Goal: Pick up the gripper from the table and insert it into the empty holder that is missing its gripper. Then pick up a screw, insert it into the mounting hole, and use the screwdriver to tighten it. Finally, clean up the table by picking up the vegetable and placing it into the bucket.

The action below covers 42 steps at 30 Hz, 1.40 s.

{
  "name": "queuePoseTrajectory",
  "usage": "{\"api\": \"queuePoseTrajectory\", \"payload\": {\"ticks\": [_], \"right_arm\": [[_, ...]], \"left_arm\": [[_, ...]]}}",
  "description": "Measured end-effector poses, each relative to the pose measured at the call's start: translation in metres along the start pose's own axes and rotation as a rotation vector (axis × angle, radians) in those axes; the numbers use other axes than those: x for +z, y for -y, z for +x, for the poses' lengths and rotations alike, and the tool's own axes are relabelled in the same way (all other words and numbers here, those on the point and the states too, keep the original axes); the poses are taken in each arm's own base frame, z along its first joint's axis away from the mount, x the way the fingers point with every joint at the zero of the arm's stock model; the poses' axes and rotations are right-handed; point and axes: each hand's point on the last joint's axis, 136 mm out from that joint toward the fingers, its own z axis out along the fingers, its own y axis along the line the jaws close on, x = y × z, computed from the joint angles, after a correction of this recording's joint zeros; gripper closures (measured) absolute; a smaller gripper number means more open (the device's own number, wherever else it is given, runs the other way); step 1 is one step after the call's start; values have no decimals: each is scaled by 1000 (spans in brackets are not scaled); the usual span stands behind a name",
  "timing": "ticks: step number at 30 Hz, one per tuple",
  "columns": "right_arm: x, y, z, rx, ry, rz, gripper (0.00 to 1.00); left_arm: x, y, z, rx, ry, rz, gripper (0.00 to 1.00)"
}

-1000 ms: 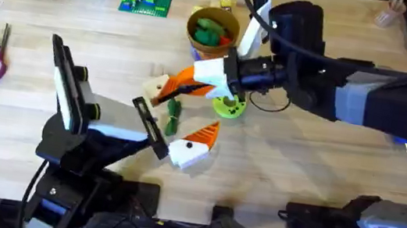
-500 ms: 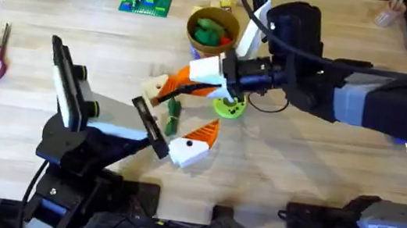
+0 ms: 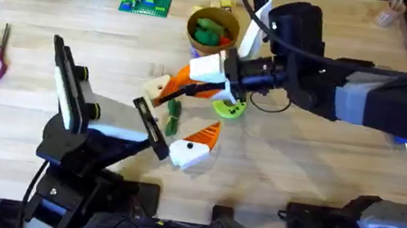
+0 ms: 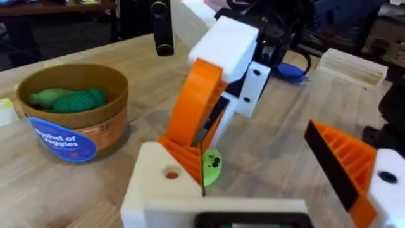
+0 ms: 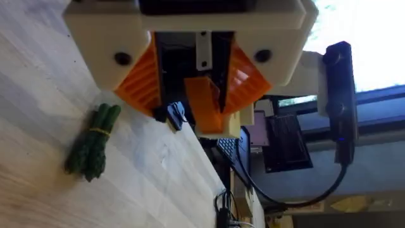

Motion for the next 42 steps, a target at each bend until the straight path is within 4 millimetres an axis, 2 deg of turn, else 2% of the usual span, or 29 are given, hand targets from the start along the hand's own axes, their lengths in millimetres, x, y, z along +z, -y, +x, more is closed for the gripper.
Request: {"api": "queuePoseTrajectory", "payload": {"ticks": [5, 12, 16, 17, 20, 25, 27, 32, 37, 42], "right_arm": [[-1, 0, -1, 0, 3, 0, 480], [-5, 2, -6, 4, 19, 1, 454], [-11, 3, -15, -3, 45, -3, 419], [-14, 2, -19, -14, 60, -9, 382], [-26, 1, -36, -58, 116, -24, 274], [-55, 10, -63, -106, 215, -5, 127], [-66, 14, -72, -126, 253, 9, 92], [-93, 23, -95, -158, 318, 76, 74], [-112, 36, -93, -169, 300, 256, 72], [-133, 29, -75, -346, 229, 433, 69]], "left_arm": [[0, 11, 1, 12, -5, 59, 8], [0, 14, 1, 19, -7, 76, 9], [0, 15, 1, 21, -7, 80, 8], [0, 15, 2, 21, -8, 83, 8], [0, 16, 2, 21, -8, 87, 8], [0, 17, 2, 20, -9, 93, 8], [0, 17, 2, 20, -10, 96, 8], [0, 21, 3, 19, -13, 116, 8], [-1, 24, 3, 18, -16, 135, 9], [-1, 26, 4, 17, -18, 146, 9]]}}
